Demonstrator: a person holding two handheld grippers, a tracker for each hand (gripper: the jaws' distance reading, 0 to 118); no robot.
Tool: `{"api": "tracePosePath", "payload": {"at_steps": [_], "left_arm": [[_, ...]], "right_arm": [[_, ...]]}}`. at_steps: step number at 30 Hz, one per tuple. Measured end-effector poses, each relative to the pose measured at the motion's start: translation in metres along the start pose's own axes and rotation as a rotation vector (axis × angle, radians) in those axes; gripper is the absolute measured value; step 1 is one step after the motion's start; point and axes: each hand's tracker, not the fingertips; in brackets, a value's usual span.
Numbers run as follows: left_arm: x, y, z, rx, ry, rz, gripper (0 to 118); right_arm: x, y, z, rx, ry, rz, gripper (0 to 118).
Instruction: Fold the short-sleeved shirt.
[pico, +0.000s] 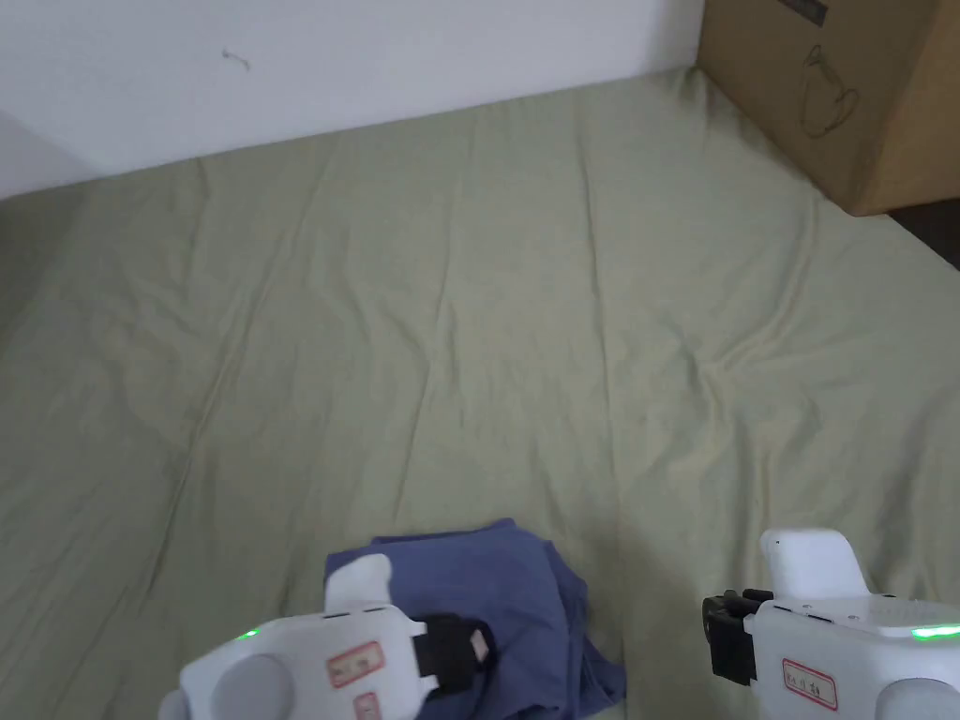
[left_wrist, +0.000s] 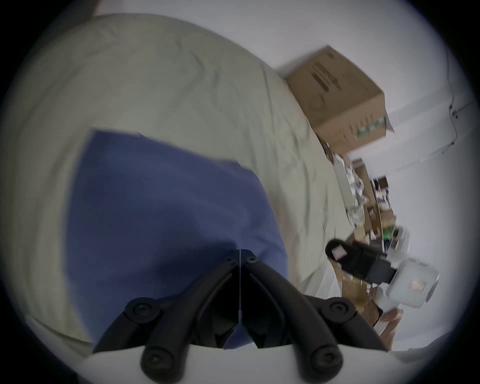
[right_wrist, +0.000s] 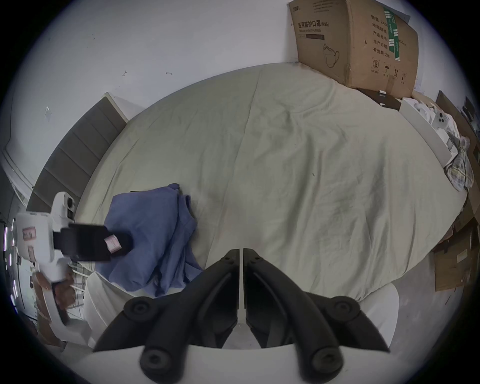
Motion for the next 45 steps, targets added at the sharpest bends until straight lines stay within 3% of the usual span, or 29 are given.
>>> {"api": "tracePosePath", "payload": {"at_steps": [12, 18, 25, 28, 30, 31, 32, 33, 34, 38, 45], "left_arm": [[0.049, -0.021, -0.063, -0.179, -0.056, -0.091, 0], [0.029, -0.017, 0.002, -0.04, -0.103, -0.074, 0], [-0.052, -0.018, 0.105, 0.216, -0.061, 0.097, 0], [-0.084, -0.028, 0.125, 0.246, -0.029, 0.167, 0], [-0.099, -0.035, 0.131, 0.246, -0.035, 0.2, 14], [-0.107, -0.037, 0.133, 0.239, -0.046, 0.203, 35], [-0.113, -0.039, 0.133, 0.24, -0.055, 0.219, 77], [-0.117, -0.039, 0.13, 0.238, -0.063, 0.231, 100], [-0.121, -0.038, 0.127, 0.226, -0.068, 0.237, 108], [-0.136, -0.029, 0.106, 0.223, -0.138, 0.28, 107], [-0.152, 0.009, 0.045, 0.127, -0.309, 0.273, 107]], "right_arm": [[0.005, 0.0, 0.001, -0.013, -0.013, -0.007, 3], [-0.016, 0.01, 0.001, -0.007, 0.018, 0.044, 3], [-0.083, 0.026, -0.016, -0.032, 0.167, 0.192, 3], [-0.111, 0.029, -0.035, -0.109, 0.255, 0.175, 3], [-0.124, 0.026, -0.051, -0.141, 0.283, 0.2, 3], [-0.13, 0.024, -0.064, -0.164, 0.241, 0.24, 3], [-0.134, 0.022, -0.074, -0.171, 0.18, 0.27, 3], [-0.136, 0.019, -0.083, -0.187, 0.137, 0.294, 3], [-0.135, 0.017, -0.092, -0.217, 0.121, 0.297, 3], [-0.129, 0.022, -0.095, -0.227, 0.172, 0.227, 3], [-0.131, 0.023, -0.095, -0.239, 0.164, 0.224, 3]]}}
